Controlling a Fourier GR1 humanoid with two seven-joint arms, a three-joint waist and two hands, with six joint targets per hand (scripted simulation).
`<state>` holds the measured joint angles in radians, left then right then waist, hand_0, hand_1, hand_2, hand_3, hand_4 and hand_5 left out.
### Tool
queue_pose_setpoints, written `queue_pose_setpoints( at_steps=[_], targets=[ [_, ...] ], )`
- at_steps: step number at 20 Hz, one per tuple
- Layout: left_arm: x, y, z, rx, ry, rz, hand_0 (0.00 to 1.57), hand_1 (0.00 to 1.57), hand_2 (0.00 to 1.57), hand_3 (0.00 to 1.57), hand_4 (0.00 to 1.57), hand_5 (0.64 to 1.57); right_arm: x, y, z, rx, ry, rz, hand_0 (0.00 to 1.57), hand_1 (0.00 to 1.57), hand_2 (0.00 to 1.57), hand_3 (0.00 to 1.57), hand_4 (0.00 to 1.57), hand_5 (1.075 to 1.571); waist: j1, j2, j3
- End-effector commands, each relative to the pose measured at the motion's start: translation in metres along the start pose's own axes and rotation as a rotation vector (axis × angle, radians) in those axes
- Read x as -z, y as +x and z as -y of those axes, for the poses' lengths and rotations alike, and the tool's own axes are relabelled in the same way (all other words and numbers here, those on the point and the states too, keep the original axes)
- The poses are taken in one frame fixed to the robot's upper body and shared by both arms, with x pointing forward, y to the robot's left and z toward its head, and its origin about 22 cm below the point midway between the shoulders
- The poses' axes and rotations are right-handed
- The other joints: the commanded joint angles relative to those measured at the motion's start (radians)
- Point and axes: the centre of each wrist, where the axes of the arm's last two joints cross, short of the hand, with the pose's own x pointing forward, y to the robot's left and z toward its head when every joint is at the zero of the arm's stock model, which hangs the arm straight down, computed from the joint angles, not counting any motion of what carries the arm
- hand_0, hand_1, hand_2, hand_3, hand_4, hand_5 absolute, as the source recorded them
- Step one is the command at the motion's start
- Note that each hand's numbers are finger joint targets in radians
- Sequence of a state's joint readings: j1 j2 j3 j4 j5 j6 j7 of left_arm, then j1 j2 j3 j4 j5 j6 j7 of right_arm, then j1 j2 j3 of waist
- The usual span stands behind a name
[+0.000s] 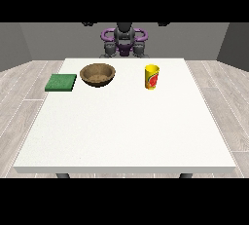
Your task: Pick the cup and pour the ball into the bowl, then pick the bowl and place it on the pad
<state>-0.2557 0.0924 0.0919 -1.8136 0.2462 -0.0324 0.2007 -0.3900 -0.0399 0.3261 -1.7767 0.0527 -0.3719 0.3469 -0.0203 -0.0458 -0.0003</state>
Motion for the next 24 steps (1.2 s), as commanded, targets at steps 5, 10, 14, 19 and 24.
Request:
queue_pose_setpoints(
  at_steps=[5, 10, 14, 19, 24],
  targets=[
    [0.046, 0.013, -0.018, 0.171, 0.044, 0.153, 0.0, 0.0, 0.0, 0.0, 0.0, 1.456, 0.006, 0.007, 0.005, 0.025, 0.065, 0.115, 0.0, 0.0, 0.0, 0.0, 0.0, 1.569, -0.088, 0.179, 0.0004],
    [0.024, -0.045, -0.052, 0.194, 0.1, 0.167, 0.0, 0.0, 0.0, 0.0, 0.0, 1.435, 0.008, 0.036, 0.027, 0.007, 0.073, 0.238, 0.0, 0.0, 0.0, 0.0, 0.0, 1.569, -0.112, 0.258, -0.0002],
    [0.008, -0.09, -0.056, 0.176, 0.111, 0.188, 0.0, 0.0, 0.0, 0.0, 0.0, 1.405, 0.0, 0.032, 0.023, 0.002, 0.072, 0.24, 0.0, 0.0, 0.0, 0.0, 0.0, 1.568, -0.118, 0.291, -0.0006],
    [0.002, -0.123, -0.072, 0.181, 0.097, 0.128, 0.0, 0.0, 0.0, 0.0, 0.0, 1.403, 0.001, 0.038, 0.054, 0.018, 0.057, 0.204, 0.0, 0.0, 0.0, 0.0, 0.0, 1.568, -0.11, 0.238, -0.0001],
    [0.005, -0.14, -0.09, 0.164, 0.162, 0.109, 0.0, 0.0, 0.0, 0.0, 0.0, 1.444, -0.009, 0.051, 0.067, 0.007, 0.08, 0.232, 0.0, 0.0, 0.0, 0.0, 0.0, 1.568, -0.173, 0.253, -0.0004]
  ],
)
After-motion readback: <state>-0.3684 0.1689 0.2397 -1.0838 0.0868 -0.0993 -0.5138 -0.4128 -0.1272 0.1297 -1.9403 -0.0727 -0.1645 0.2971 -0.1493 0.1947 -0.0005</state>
